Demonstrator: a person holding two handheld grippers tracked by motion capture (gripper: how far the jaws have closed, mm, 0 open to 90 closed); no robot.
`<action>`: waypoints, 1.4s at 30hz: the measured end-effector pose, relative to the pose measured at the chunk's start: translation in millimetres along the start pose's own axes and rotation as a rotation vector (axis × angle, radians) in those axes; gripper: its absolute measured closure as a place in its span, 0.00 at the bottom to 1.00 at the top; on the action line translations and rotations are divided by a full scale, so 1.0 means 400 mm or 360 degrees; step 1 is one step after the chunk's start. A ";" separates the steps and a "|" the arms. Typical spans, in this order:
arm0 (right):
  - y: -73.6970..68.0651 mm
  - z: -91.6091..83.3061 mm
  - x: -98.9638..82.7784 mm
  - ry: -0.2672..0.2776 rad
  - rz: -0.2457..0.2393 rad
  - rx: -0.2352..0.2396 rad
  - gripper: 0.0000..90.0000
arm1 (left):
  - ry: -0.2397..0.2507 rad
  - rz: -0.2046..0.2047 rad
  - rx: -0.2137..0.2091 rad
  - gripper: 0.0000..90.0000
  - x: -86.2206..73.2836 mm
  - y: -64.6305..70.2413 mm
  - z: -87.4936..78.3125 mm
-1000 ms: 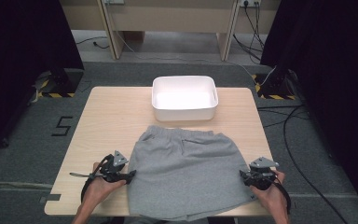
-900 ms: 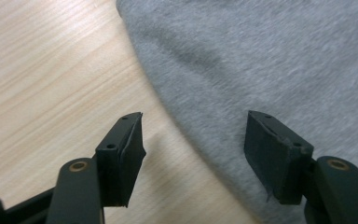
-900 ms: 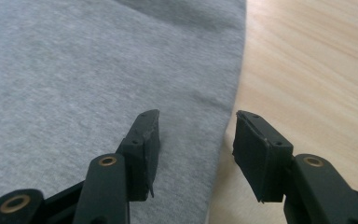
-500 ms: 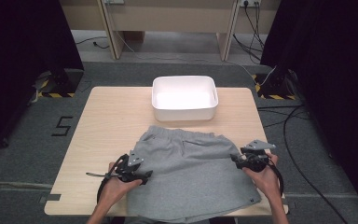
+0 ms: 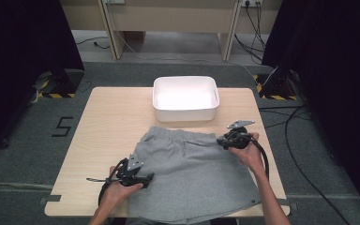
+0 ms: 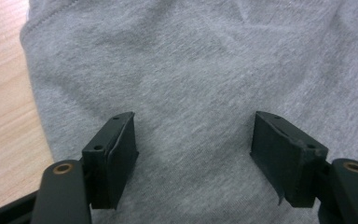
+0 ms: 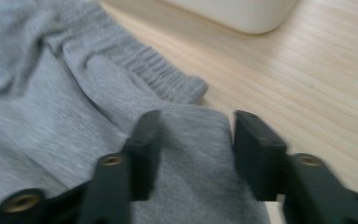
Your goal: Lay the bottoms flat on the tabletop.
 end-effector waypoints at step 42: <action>-0.098 0.011 -0.079 0.0012 -0.0057 -0.0008 0.78 | 0.0030 -0.0019 0.0010 0.33 -0.003 0.001 -0.001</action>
Point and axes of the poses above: each handheld gripper's, and its own axes: z roughly forward along the jaws, x roughly out of its top, y roughly to its right, the point moved 9 cm from there along z, roughly forward along the jaws, and after that the axes turned 8 degrees about x, right-handed, at the moved point
